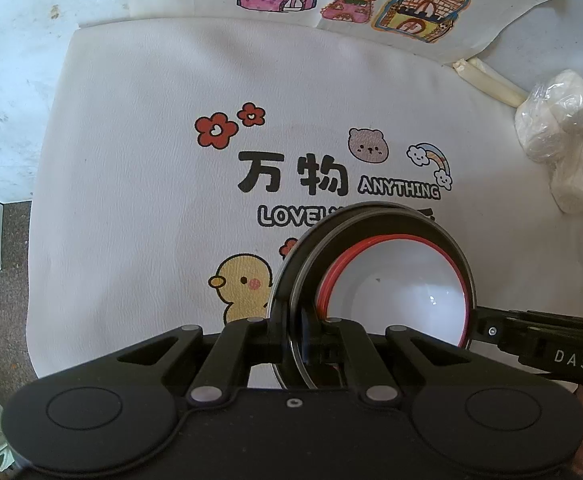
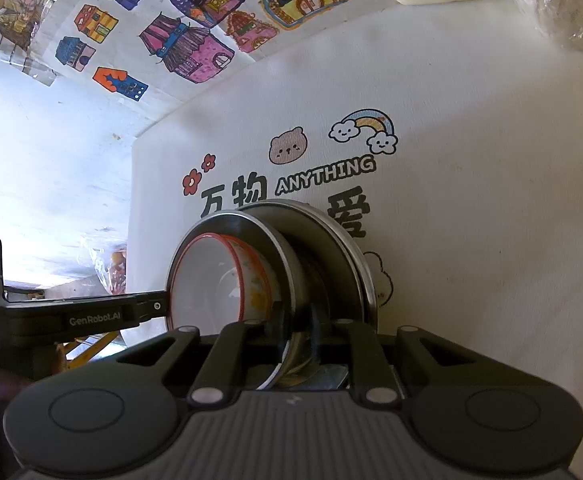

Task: Organize plates and bowls
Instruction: 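Lower the steel bowl with both grippers onto the steel plate stack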

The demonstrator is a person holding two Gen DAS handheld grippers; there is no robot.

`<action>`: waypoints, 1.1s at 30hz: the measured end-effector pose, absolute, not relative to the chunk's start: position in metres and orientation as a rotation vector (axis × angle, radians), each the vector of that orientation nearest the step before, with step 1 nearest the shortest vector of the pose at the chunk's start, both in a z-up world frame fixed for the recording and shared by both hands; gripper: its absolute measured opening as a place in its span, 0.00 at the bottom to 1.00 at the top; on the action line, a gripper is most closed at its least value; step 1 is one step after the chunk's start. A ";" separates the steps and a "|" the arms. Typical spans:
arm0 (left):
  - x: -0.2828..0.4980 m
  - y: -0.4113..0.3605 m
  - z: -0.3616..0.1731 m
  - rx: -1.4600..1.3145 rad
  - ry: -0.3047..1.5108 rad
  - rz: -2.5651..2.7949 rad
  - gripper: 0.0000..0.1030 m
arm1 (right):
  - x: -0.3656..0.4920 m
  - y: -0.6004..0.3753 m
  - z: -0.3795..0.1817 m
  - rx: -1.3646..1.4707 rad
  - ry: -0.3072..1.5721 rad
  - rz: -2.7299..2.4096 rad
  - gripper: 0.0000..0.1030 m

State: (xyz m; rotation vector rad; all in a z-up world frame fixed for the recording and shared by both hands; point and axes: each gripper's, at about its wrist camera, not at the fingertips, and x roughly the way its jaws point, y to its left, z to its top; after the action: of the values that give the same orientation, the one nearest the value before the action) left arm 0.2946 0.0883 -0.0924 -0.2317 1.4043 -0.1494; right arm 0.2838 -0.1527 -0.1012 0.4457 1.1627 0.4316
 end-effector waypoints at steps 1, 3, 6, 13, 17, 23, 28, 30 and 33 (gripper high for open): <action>0.294 0.089 -0.092 -0.233 1.404 -0.149 0.05 | 0.284 -0.153 -0.101 0.446 1.162 0.432 0.17; 0.294 0.088 -0.092 -0.235 1.402 -0.148 0.05 | 0.283 -0.152 -0.101 0.444 1.160 0.432 0.17; 0.294 0.089 -0.091 -0.239 1.398 -0.149 0.05 | 0.283 -0.152 -0.100 0.438 1.155 0.427 0.19; 0.294 0.088 -0.087 -0.225 1.379 -0.153 0.06 | 0.282 -0.155 -0.098 0.441 1.140 0.415 0.21; 0.293 0.088 -0.086 -0.221 1.374 -0.148 0.08 | 0.280 -0.155 -0.096 0.429 1.131 0.415 0.21; 0.292 0.090 -0.085 -0.232 1.371 -0.121 0.14 | 0.278 -0.155 -0.095 0.417 1.112 0.409 0.21; 0.291 0.090 -0.082 -0.220 1.361 -0.107 0.20 | 0.275 -0.154 -0.093 0.386 1.085 0.390 0.29; 0.291 0.091 -0.080 -0.214 1.353 -0.100 0.24 | 0.274 -0.155 -0.093 0.381 1.078 0.384 0.32; 0.290 0.093 -0.079 -0.215 1.346 -0.091 0.28 | 0.272 -0.156 -0.092 0.377 1.070 0.376 0.35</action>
State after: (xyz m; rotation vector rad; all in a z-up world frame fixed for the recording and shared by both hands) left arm 0.2903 0.0926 -0.0790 -0.2148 1.3461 -0.0913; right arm 0.2719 -0.1560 -0.0919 0.3773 1.0703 0.3758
